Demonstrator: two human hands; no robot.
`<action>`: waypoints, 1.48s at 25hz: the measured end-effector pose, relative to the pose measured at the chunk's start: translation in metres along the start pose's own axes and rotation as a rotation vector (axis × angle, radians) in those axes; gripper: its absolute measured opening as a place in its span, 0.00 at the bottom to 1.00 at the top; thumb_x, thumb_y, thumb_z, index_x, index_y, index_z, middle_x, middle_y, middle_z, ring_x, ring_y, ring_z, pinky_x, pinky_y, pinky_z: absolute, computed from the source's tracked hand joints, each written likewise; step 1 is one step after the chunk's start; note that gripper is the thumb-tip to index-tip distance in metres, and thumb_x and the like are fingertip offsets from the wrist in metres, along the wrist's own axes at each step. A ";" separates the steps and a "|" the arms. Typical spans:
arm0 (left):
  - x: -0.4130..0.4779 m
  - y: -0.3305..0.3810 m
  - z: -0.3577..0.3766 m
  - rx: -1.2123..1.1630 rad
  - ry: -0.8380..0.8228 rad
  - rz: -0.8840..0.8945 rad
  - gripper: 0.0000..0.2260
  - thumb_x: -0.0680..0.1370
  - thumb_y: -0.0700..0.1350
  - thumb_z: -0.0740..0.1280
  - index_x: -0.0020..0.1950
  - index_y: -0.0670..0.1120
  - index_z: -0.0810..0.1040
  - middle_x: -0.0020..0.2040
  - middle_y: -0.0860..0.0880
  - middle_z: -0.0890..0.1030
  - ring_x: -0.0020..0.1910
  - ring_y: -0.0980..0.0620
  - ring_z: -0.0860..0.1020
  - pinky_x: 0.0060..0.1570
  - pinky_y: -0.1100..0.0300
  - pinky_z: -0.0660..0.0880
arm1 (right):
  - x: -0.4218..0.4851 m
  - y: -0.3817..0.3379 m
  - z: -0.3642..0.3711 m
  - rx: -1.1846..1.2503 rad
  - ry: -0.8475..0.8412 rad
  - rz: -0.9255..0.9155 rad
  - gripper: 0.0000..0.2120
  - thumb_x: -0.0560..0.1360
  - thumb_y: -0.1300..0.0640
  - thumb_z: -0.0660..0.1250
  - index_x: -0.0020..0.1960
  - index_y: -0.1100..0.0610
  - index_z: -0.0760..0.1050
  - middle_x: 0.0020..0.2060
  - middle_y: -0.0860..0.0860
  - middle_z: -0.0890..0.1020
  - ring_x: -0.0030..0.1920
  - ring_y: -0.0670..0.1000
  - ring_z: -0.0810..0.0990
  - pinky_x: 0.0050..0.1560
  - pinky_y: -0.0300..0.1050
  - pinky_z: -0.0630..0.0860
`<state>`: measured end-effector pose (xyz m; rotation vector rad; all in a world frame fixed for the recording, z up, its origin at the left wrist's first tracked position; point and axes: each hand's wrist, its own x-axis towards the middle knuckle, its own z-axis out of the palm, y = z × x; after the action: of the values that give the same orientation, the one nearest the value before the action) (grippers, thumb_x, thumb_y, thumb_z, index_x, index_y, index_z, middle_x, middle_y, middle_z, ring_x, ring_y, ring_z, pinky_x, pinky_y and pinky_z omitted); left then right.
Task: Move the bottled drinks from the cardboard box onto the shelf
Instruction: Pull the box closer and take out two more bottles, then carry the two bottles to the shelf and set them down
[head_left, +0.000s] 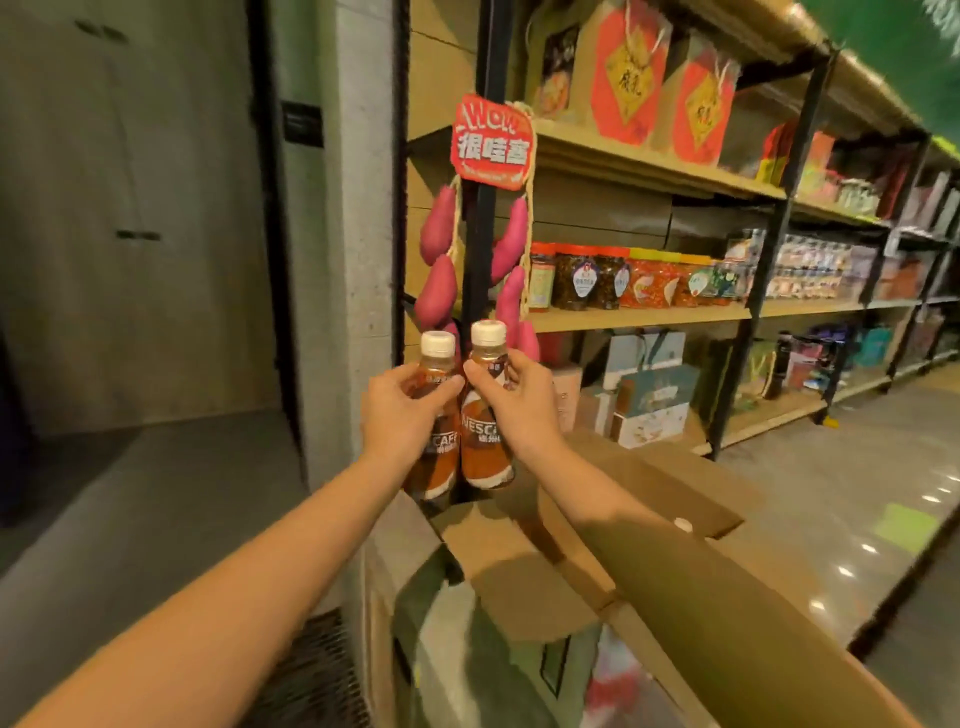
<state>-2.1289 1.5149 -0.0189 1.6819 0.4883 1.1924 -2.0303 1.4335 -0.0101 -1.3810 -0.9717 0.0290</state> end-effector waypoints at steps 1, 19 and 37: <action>-0.013 0.007 -0.030 0.036 0.038 0.008 0.06 0.72 0.48 0.72 0.48 0.53 0.79 0.44 0.53 0.82 0.42 0.59 0.80 0.44 0.64 0.75 | -0.012 -0.011 0.022 0.034 -0.042 -0.005 0.10 0.73 0.56 0.70 0.51 0.60 0.78 0.45 0.55 0.84 0.46 0.49 0.82 0.49 0.45 0.78; -0.386 0.186 -0.666 0.604 0.893 -0.141 0.14 0.70 0.52 0.74 0.50 0.46 0.81 0.47 0.50 0.84 0.48 0.52 0.81 0.52 0.55 0.77 | -0.449 -0.364 0.502 0.542 -0.801 -0.103 0.04 0.72 0.54 0.71 0.45 0.53 0.77 0.38 0.44 0.81 0.41 0.42 0.79 0.41 0.33 0.74; -0.487 0.257 -1.126 0.689 1.227 -0.187 0.08 0.71 0.45 0.73 0.46 0.44 0.80 0.42 0.49 0.82 0.46 0.49 0.81 0.52 0.51 0.77 | -0.647 -0.593 0.926 0.751 -1.086 -0.138 0.04 0.73 0.56 0.70 0.46 0.55 0.76 0.39 0.49 0.81 0.43 0.48 0.80 0.43 0.40 0.74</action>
<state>-3.3804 1.5728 0.0152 1.1542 1.9217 1.9627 -3.2830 1.6740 0.0093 -0.5179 -1.6977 1.0208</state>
